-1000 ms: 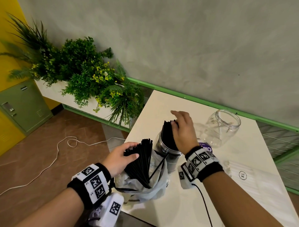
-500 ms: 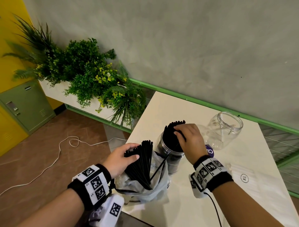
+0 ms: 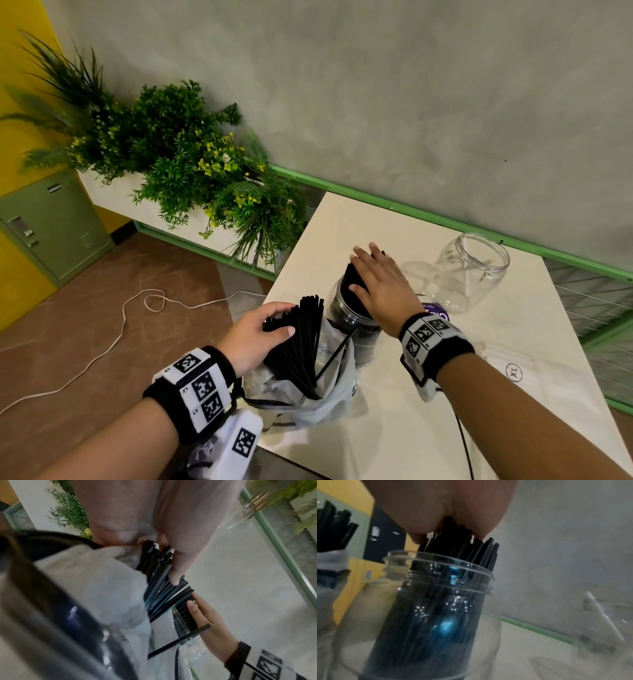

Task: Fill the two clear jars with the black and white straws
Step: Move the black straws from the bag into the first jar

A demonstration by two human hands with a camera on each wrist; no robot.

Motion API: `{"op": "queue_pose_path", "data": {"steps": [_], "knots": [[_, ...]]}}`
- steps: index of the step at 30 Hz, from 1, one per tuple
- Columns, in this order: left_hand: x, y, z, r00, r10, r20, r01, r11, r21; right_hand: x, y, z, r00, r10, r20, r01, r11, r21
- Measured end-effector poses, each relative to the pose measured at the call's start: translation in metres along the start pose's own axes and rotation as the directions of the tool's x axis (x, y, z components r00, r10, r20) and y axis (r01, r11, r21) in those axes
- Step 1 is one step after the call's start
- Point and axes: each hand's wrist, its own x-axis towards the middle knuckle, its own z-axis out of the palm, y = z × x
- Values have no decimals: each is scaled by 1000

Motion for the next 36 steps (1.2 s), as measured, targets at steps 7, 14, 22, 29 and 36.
{"op": "queue_pose_path", "data": {"steps": [7, 14, 22, 29, 36], "knots": [[-1, 3, -2, 1000, -3, 3, 3, 1000, 1, 29, -6, -6, 988, -98, 115, 116, 980, -161], [-3, 6, -4, 1000, 24, -17, -24, 999, 22, 22, 9, -12, 949, 288, 126, -305, 942, 140], [0, 7, -7, 1000, 18, -16, -18, 1000, 18, -3, 26, -13, 946, 295, 132, -323, 861, 394], [0, 8, -6, 1000, 2, -18, -2, 1000, 9, 5, 30, -8, 937, 334, 104, -335, 768, 546], [-1, 11, -6, 1000, 12, -25, -12, 1000, -4, 23, 19, 8, 890, 395, -228, -254, 844, 472]]}}
